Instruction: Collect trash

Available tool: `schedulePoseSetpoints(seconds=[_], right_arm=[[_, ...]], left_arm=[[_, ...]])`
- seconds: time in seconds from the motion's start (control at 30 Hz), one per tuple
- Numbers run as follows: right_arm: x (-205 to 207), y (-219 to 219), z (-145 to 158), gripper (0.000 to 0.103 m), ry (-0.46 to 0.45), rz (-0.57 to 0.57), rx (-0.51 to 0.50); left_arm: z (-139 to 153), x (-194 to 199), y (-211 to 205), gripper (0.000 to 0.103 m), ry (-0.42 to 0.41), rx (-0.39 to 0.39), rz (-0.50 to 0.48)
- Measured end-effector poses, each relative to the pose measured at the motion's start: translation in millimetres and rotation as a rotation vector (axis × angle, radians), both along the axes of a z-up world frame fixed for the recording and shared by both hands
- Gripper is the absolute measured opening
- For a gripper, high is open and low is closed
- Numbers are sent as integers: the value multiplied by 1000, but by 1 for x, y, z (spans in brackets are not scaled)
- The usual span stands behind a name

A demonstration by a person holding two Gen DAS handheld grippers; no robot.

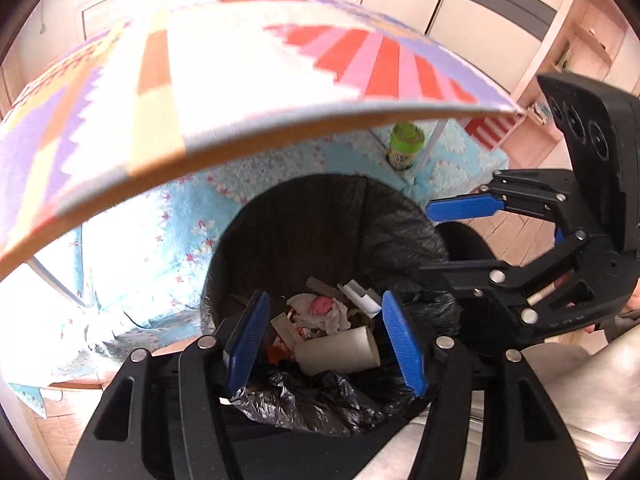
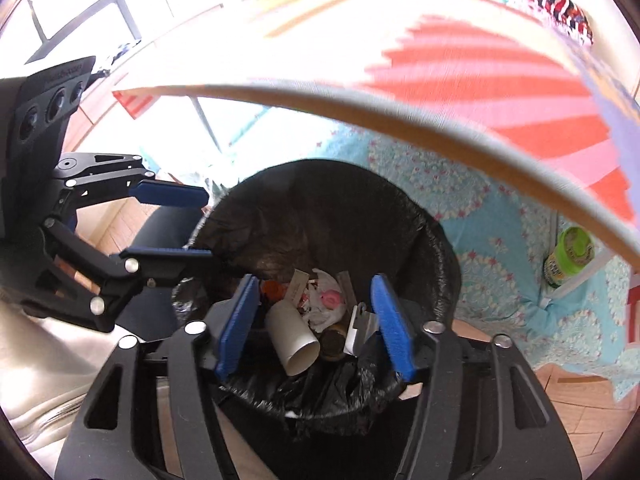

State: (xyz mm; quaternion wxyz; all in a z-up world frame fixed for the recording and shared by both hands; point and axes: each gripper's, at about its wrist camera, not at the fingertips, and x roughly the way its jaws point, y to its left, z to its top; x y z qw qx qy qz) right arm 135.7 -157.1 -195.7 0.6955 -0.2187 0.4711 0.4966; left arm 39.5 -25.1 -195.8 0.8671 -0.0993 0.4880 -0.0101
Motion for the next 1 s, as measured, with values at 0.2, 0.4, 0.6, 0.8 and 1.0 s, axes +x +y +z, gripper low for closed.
schedulePoseSetpoints(seconds=[0.2,0.4,0.6,0.8,1.0], right_arm=[[-11,-14,37,75,20,18,43],[-22,-24,63,85,2,14,64],[-27,-31,71,87,29,11,69],[-26,-35,72,88,42,10,71],[-25,-35,74,88,42,11,77]], left_arm=[[37,-16,-2,74,-55,-6,5],[60,-29,-9,83,-105,7,-7],[75,-36,-13,87,-120,16,22],[73,-36,-13,87,-109,17,17],[71,-35,-15,87,-103,10,7]])
